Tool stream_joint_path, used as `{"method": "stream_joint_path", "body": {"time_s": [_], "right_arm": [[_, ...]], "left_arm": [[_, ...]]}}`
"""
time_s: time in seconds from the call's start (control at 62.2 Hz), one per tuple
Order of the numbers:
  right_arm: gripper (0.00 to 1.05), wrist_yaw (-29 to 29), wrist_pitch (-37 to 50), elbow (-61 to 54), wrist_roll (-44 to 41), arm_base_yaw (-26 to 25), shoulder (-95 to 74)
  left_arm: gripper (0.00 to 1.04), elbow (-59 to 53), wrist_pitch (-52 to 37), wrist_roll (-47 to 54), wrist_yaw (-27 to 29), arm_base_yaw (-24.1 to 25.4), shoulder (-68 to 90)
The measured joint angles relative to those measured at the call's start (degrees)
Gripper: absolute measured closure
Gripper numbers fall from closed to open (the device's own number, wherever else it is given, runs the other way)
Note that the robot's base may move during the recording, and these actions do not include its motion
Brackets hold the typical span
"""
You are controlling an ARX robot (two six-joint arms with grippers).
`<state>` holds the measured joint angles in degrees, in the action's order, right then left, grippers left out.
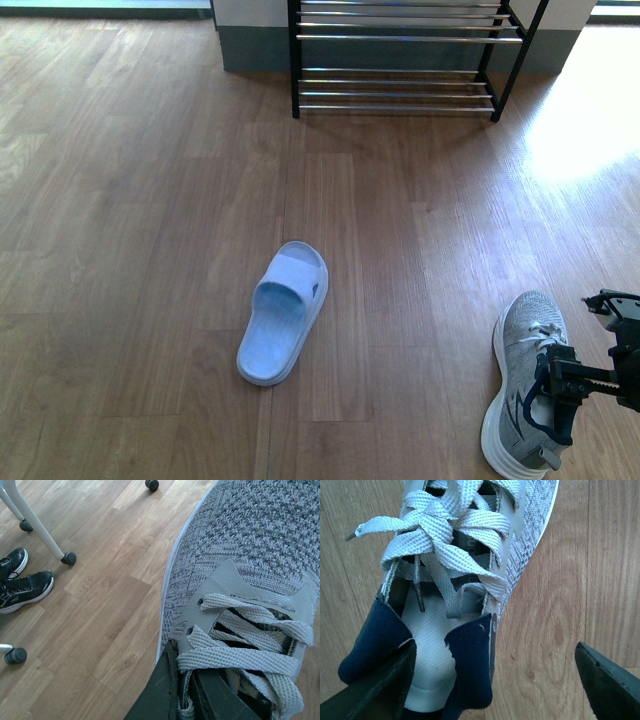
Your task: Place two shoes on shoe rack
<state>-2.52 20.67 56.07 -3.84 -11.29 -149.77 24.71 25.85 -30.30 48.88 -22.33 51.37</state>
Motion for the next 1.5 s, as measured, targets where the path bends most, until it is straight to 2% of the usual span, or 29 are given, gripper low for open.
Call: {"method": "stream_joint_path", "body": {"time_s": [0.08, 0.37, 0.434, 0.547, 0.788, 0.965, 1.174, 1.351, 1.495], "right_arm": [[0.35, 0.0, 1.8, -0.1, 0.0, 0.6, -1.0], [0.75, -2.1, 4.9, -0.8, 0.4, 1.5, -1.3], [0.89, -2.3, 5.4, -1.2, 0.6, 1.7, -1.2], [1.04, -2.5, 5.9, -1.8, 1.3, 1.8, -0.8], [1.04, -2.8, 6.0, -5.1, 0.3, 3.4, 5.0], [1.04, -1.8, 4.9, -10.3, -6.9, 5.0, 16.6], [1.04, -3.5, -1.0, -18.1, -13.9, 4.8, 36.9], [1.04, -8.1, -7.8, -24.7, -15.6, 2.8, 55.0], [1.04, -15.4, -17.3, -28.3, -16.3, -1.3, 72.6]], "left_arm": [[1.03, 0.0, 0.0, 0.0, 0.0, 0.0, 0.0], [1.03, 0.0, 0.0, 0.0, 0.0, 0.0, 0.0], [1.03, 0.0, 0.0, 0.0, 0.0, 0.0, 0.0], [1.03, 0.0, 0.0, 0.0, 0.0, 0.0, 0.0], [1.03, 0.0, 0.0, 0.0, 0.0, 0.0, 0.0], [1.03, 0.0, 0.0, 0.0, 0.0, 0.0, 0.0], [1.03, 0.0, 0.0, 0.0, 0.0, 0.0, 0.0], [1.03, 0.0, 0.0, 0.0, 0.0, 0.0, 0.0], [1.03, 0.0, 0.0, 0.0, 0.0, 0.0, 0.0]]}}
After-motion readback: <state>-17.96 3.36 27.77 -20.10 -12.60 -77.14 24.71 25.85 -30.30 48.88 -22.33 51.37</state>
